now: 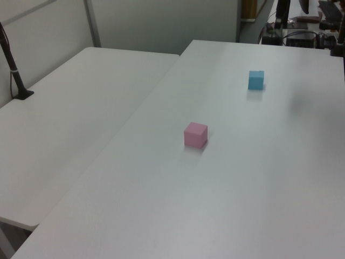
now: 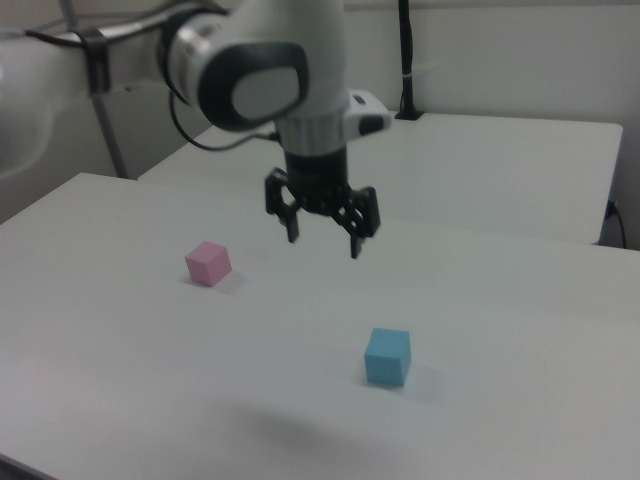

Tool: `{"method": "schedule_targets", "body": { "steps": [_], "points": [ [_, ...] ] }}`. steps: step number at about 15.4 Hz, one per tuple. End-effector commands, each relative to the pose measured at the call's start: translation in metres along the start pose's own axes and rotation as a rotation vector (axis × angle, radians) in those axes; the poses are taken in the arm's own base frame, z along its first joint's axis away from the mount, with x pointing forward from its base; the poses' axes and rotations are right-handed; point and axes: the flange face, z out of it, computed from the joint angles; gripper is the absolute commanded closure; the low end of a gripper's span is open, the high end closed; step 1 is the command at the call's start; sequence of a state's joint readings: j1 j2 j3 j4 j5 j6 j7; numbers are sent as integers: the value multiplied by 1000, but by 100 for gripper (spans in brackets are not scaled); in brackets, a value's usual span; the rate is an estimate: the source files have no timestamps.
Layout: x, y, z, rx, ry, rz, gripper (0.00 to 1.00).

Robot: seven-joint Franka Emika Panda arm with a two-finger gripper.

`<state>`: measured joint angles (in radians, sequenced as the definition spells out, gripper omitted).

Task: Put blue cube on pink cube
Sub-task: 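Move the open gripper over the light-blue cube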

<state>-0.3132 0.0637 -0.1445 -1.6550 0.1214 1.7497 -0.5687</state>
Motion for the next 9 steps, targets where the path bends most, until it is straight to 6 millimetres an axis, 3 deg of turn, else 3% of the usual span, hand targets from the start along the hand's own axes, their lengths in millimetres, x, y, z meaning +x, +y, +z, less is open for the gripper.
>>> {"method": "schedule_targets", "body": {
  "steps": [1, 6, 9],
  "points": [
    [20, 11, 49, -5, 16, 1, 0],
    [39, 27, 112, -51, 34, 14, 0],
    [43, 34, 133, -70, 30, 28, 0]
  ]
}}
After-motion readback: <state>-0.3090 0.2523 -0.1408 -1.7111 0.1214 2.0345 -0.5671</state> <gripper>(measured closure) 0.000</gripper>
